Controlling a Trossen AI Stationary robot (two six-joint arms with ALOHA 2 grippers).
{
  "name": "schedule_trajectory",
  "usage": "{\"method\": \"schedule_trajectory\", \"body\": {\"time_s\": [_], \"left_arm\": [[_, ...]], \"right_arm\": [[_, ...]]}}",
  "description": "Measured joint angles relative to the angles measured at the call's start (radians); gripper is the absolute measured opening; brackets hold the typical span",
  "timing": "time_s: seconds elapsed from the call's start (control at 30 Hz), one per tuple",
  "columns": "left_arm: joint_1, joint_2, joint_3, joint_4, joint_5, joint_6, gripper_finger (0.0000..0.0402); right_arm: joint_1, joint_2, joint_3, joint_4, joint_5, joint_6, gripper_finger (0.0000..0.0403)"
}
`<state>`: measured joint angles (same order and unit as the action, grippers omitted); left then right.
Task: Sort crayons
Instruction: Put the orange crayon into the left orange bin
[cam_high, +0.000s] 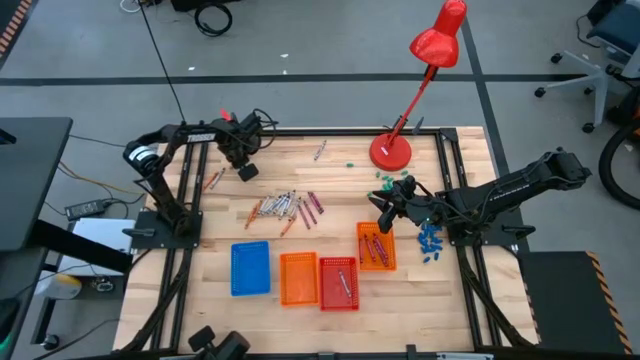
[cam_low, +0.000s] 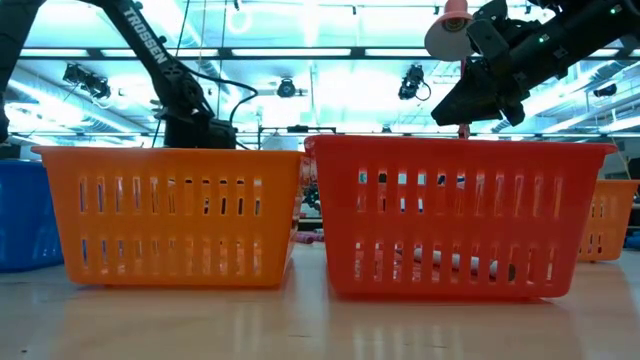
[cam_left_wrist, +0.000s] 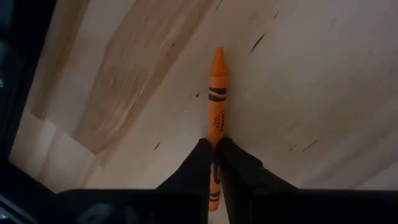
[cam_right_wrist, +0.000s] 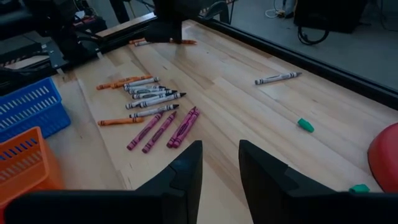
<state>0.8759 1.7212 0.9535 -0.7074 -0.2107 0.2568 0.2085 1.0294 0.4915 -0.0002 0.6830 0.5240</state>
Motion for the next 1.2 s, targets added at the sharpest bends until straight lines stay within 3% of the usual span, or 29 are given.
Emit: {"method": "schedule_trajectory", "body": {"time_s": [0.5, 0.67, 0.9, 1.1, 1.2], "left_arm": [[-0.044, -0.166, 0.0, -0.016, 0.195, -0.068, 0.0029], [-0.117, -0.232, 0.0, -0.021, 0.359, -0.145, 0.0029], [-0.369, -0.265, 0.002, -0.021, 0.497, -0.3, 0.0029], [-0.665, -0.266, 0.002, 0.092, 0.497, -0.515, 0.0029], [-0.8, -0.287, 0.002, 0.167, 0.437, -0.65, 0.0029]], "right_arm": [[0.0, 0.0, 0.0, 0.004, 0.0, -0.001, 0.011], [0.0, 0.0, 0.0, 0.007, 0.0, -0.002, 0.011], [0.001, 0.0, 0.0, 0.006, -0.004, -0.001, 0.011], [0.002, 0.0, 0.0, 0.006, -0.016, 0.0, 0.011], [0.009, 0.0, 0.0, 0.006, -0.022, 0.003, 0.011]]}}
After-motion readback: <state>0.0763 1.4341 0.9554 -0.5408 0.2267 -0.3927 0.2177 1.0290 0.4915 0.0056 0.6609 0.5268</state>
